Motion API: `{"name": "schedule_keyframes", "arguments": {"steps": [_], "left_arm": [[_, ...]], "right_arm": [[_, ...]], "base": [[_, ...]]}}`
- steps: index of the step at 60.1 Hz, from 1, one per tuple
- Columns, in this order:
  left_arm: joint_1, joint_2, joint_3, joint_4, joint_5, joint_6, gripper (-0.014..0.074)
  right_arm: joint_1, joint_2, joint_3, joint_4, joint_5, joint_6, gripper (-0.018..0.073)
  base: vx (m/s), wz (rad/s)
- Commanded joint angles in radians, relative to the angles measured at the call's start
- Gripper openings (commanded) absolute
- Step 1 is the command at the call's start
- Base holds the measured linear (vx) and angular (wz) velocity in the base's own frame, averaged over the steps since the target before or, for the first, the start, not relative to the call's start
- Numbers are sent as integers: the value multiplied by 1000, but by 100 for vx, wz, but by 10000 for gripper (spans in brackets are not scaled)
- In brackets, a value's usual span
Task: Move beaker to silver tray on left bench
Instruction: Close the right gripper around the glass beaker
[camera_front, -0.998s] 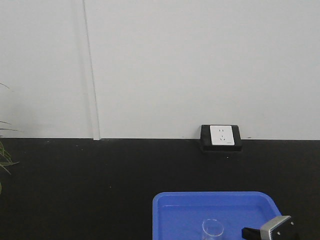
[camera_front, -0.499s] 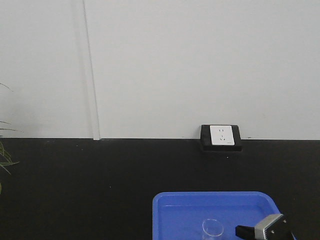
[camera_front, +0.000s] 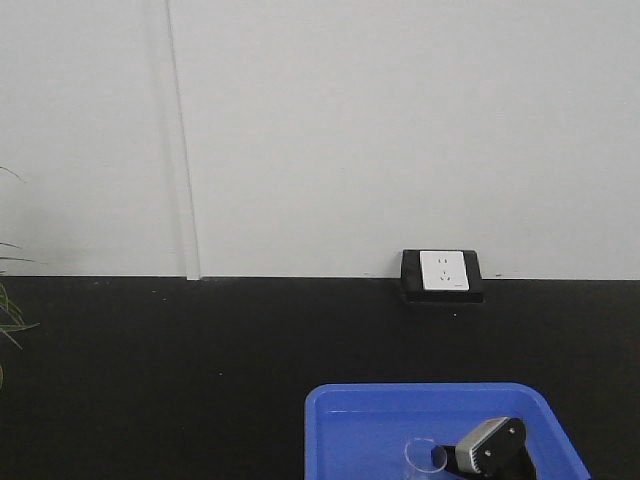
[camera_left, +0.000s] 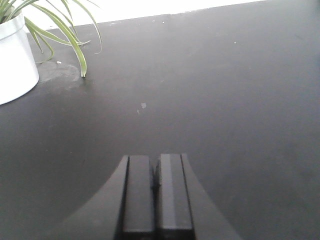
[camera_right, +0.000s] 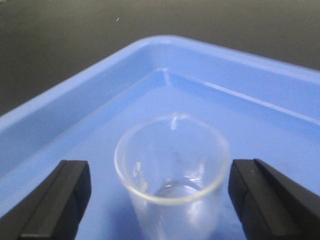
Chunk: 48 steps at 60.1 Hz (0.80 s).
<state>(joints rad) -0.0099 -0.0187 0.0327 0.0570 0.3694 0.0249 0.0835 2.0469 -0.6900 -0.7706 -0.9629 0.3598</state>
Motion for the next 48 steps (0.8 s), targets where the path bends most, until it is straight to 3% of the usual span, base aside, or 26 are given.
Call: {"name": "schedule_keyframes", "arguments": {"steps": [1,9,17,23,34,48], "left_arm": [[-6,-7,20,-3,-75,-2,1],[-6,-7,20,-3,-75,-2,1],[-6,-7,20,-3,-75,-2,1],[-6,-7,20,-3,-75,-2,1],[-6,-7,20,-3,-75,-2,1],[-6,-7,20,-3,-75,-2,1]], "right_arm": [[6,-8,-45,18,-80,-12,610],[6,28,-71,22,-133,-12,596],[6,34,-79,43,-150,-11,508],[6,34,-79,69,-150,-11,369],[5,33,-79,75,-158,-9,-11],[3,-37,-76,63,-120,67,-15]], "base": [[0,0],[0,0],[0,0],[0,0],[0,0],[0,0]]}}
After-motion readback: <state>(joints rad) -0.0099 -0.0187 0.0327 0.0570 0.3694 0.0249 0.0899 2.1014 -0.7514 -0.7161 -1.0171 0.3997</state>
